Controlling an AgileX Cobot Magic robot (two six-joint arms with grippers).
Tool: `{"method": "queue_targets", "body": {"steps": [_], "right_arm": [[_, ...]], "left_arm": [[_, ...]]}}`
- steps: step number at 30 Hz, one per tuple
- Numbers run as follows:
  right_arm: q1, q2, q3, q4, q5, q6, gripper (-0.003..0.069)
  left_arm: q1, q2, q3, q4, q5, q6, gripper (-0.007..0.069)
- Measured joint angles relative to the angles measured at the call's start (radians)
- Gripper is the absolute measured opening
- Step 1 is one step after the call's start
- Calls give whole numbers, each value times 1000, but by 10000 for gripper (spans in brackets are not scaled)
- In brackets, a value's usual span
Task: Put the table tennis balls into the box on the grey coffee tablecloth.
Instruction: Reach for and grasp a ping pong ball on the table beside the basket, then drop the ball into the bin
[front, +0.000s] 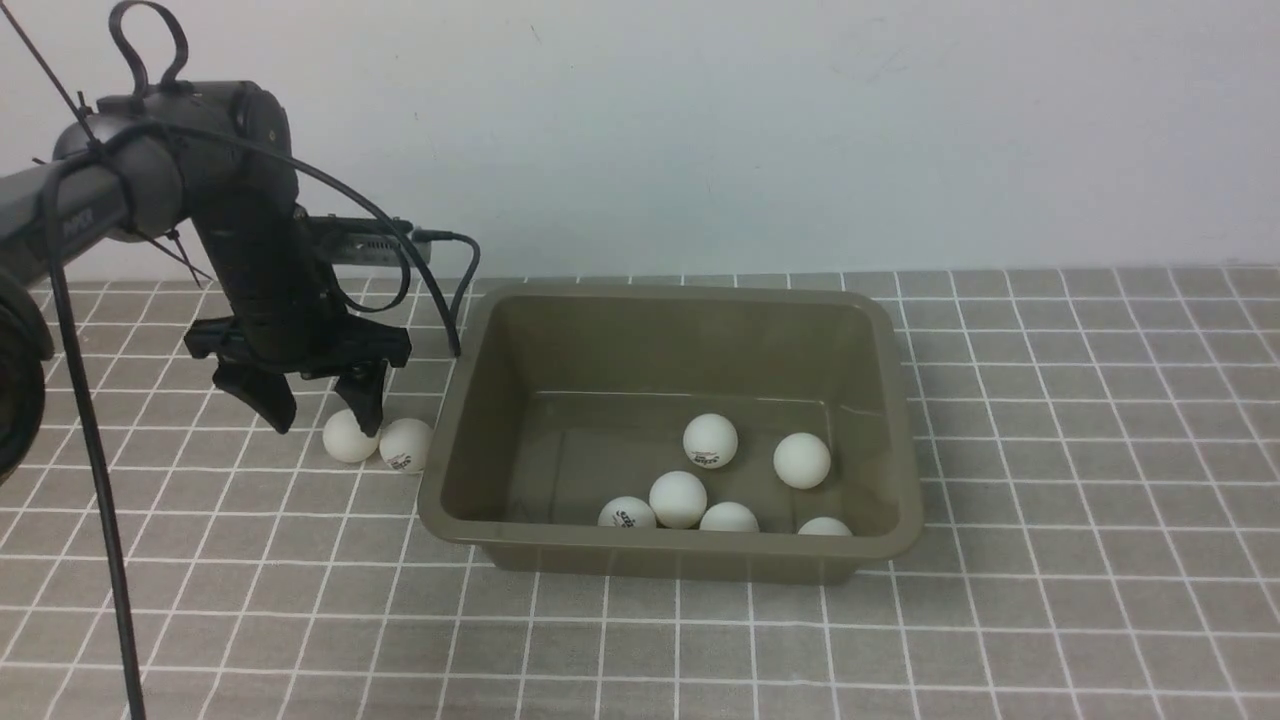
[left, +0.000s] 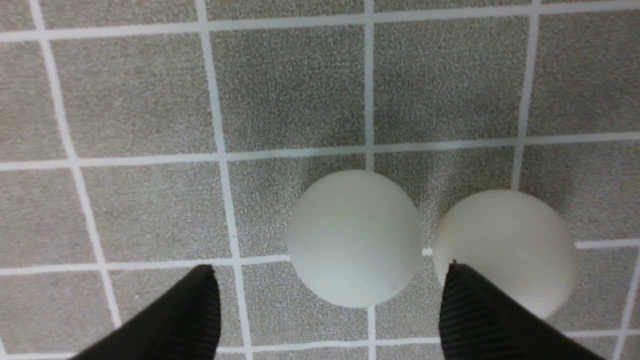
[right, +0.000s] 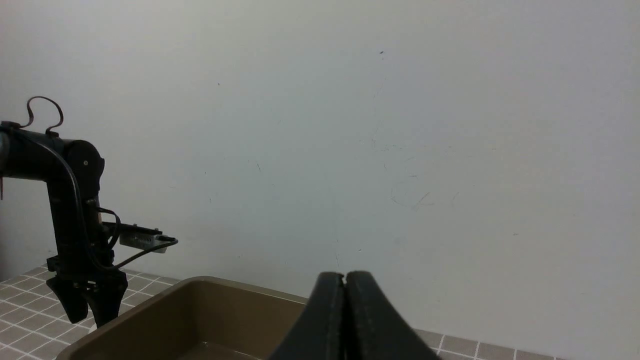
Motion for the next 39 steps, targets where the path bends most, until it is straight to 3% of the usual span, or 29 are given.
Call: {"method": "queue_targets", "body": {"steps": [8,10,12,14,20,24,30,35,39], "right_arm": [[0,0,0,0,0,-2,-10],[0,0,0,0,0,-2,-10],[0,0,0,0,0,-2,-10],[0,0,0,0,0,-2,-10],[0,0,0,0,1,-3,-10],[0,0,0,0,3,-3,-10],[0,0,0,0,3,-3,-10],[0,0,0,0,3,-3,-10],[0,0,0,0,3,-3,-10]], "left_arm": [[0,30,0,2,-2,2,506],[0,31,0,3,-6,7,475],[0,36,0,4,-20,16,356],[0,36,0,4,-20,23,339],[-1,29,-55,14,-15,41,342],[-14,-54,-113,-106,-10,73,342],[-124,-143,-151,-364,1,217,342],[-206,-116,-150,-383,3,225,345],[-242,-97,-149,-381,3,226,472]]}}
